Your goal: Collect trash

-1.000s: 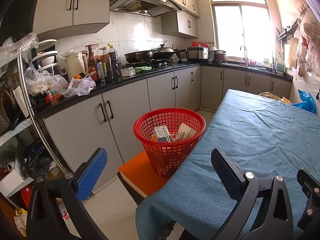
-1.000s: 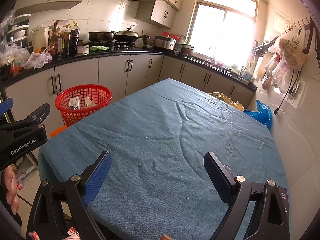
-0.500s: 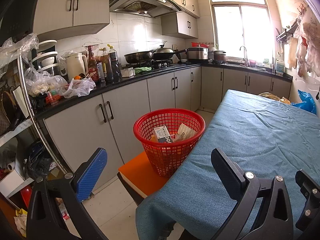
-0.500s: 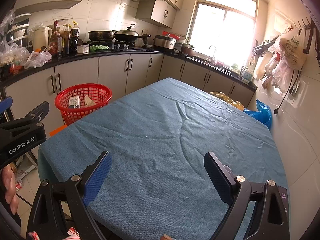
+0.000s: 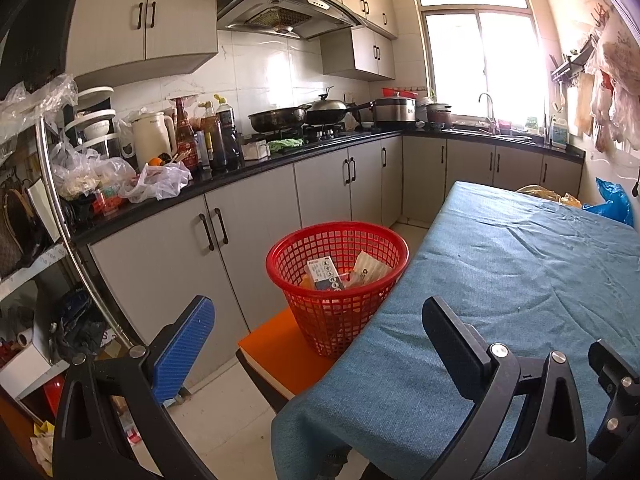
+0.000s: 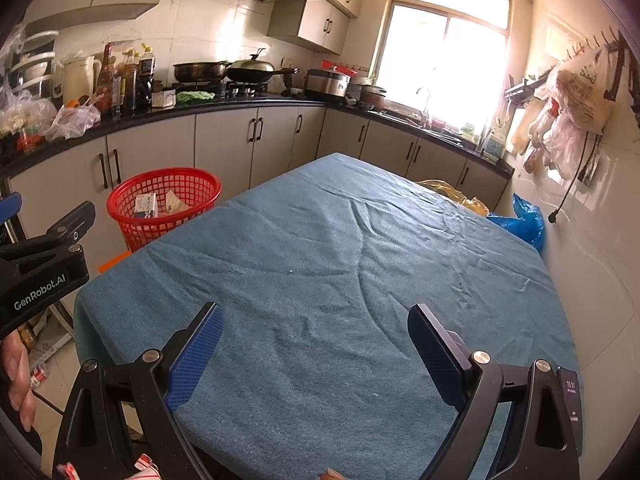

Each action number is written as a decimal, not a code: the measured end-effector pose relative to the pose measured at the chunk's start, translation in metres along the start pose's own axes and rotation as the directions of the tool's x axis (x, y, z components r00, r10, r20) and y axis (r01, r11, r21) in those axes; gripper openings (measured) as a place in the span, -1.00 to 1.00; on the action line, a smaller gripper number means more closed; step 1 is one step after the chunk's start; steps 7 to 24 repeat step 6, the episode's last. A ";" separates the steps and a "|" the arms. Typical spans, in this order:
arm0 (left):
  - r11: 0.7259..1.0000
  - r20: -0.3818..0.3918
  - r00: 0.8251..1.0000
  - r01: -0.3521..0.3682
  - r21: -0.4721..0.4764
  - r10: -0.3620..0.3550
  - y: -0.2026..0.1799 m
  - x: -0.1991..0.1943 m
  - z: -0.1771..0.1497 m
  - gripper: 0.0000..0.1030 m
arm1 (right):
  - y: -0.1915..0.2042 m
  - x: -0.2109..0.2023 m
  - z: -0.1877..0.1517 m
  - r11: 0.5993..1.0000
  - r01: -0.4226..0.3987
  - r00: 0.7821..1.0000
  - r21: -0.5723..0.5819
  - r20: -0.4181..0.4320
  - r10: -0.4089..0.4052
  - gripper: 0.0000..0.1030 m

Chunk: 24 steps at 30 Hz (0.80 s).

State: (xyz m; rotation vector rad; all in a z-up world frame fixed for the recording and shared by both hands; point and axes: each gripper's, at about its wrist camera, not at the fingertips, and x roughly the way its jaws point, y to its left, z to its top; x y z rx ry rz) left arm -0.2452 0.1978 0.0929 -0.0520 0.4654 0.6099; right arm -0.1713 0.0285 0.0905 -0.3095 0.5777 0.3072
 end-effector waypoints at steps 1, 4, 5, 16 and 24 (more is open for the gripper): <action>1.000 -0.001 1.000 0.005 0.002 -0.005 0.000 0.000 0.001 1.00 | -0.006 0.001 0.000 1.000 0.001 1.000 0.016 -0.002 -0.001 0.85; 0.998 -0.012 0.998 0.063 0.026 -0.063 -0.011 -0.002 0.011 1.00 | -0.032 0.008 0.001 0.996 0.037 0.999 0.077 -0.019 -0.036 0.85; 0.995 -0.025 0.995 0.095 0.031 -0.095 -0.017 -0.001 0.014 1.00 | -0.044 0.011 0.000 0.993 0.055 0.998 0.102 -0.031 -0.052 0.86; 0.988 -0.045 0.988 0.152 0.037 -0.150 -0.026 0.001 0.018 1.00 | -0.054 0.013 0.000 0.990 0.070 0.997 0.126 -0.041 -0.066 0.86; 0.988 -0.045 0.988 0.152 0.037 -0.150 -0.026 0.001 0.018 1.00 | -0.054 0.013 0.000 0.990 0.070 0.997 0.126 -0.041 -0.066 0.86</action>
